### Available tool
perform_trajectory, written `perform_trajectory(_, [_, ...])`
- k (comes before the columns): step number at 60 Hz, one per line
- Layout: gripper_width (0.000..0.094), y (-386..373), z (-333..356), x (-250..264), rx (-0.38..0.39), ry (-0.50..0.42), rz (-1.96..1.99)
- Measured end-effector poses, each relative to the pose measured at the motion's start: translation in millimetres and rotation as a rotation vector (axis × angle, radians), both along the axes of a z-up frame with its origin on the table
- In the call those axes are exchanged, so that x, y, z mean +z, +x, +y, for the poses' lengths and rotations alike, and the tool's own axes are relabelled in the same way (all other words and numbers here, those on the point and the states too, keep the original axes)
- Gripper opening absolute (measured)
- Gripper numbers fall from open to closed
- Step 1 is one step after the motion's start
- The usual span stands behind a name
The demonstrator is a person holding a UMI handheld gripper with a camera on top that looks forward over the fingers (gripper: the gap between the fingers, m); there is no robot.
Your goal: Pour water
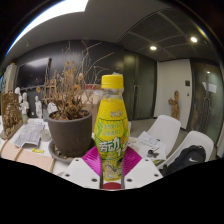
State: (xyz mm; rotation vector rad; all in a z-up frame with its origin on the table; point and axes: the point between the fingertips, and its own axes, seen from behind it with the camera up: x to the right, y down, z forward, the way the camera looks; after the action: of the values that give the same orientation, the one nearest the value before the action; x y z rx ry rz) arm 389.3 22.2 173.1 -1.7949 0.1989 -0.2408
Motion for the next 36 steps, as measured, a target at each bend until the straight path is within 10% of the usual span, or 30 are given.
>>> perform_trajectory(21, [0.0246, 3.8, -9.8, -120.2, -0.051, -0.114, 0.099])
perform_trajectory(32, [0.0487, 6.1, -15.1, -121.6, -0.079, -0.128, 0.120])
perform_trajectory(36, [0.0780, 5.7, -22.7, -118.3, -0.099, -0.155, 0.167])
